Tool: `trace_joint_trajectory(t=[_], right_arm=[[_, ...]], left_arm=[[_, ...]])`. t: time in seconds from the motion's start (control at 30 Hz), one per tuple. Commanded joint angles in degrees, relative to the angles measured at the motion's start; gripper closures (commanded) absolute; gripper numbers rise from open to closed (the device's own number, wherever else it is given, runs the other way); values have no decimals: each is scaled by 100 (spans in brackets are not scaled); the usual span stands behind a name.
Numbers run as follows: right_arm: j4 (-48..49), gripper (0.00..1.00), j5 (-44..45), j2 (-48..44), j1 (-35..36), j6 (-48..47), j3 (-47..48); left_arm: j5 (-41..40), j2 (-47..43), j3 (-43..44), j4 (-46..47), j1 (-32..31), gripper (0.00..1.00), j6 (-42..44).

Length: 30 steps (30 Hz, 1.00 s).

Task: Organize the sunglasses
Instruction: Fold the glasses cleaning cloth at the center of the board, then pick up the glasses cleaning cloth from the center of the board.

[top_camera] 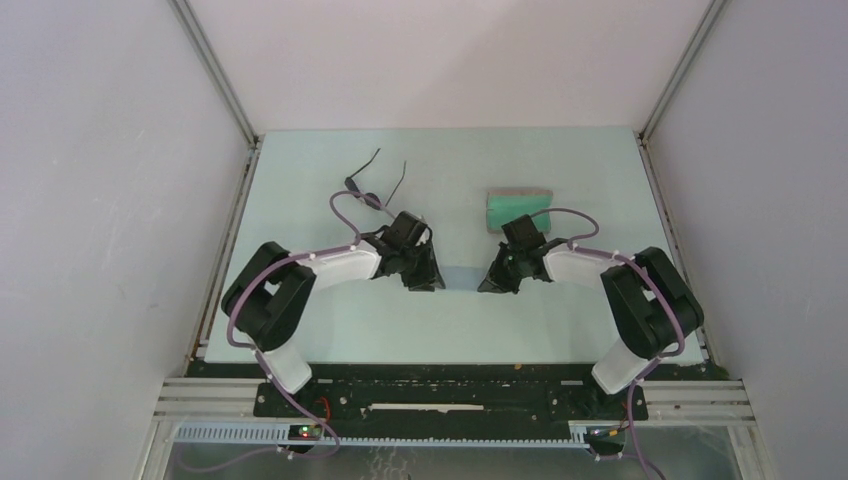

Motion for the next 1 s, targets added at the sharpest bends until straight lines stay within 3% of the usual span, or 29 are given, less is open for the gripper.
trace_joint_trajectory(t=[0.0,0.17,0.27,0.33,0.5,0.97], right_arm=[[-150,94,236,-597,-134,-297,47],[-543,78,572,-907,-259,-822,352],[-674,69,572,-796,-395,-982,403],[-687,67,444,-649,-488,-1083,410],[-677,67,96,-439,-771,-1265,412],[-370,68,-586,336,-700,-1281,423]], left_arm=[[-365,-670,-191,-126,12,62,247],[-773,-915,34,-519,29,58,339],[-778,-736,167,-609,110,43,327],[-797,-554,298,-683,151,39,370],[-789,-258,281,-602,220,40,406],[-324,330,260,-219,226,51,379]])
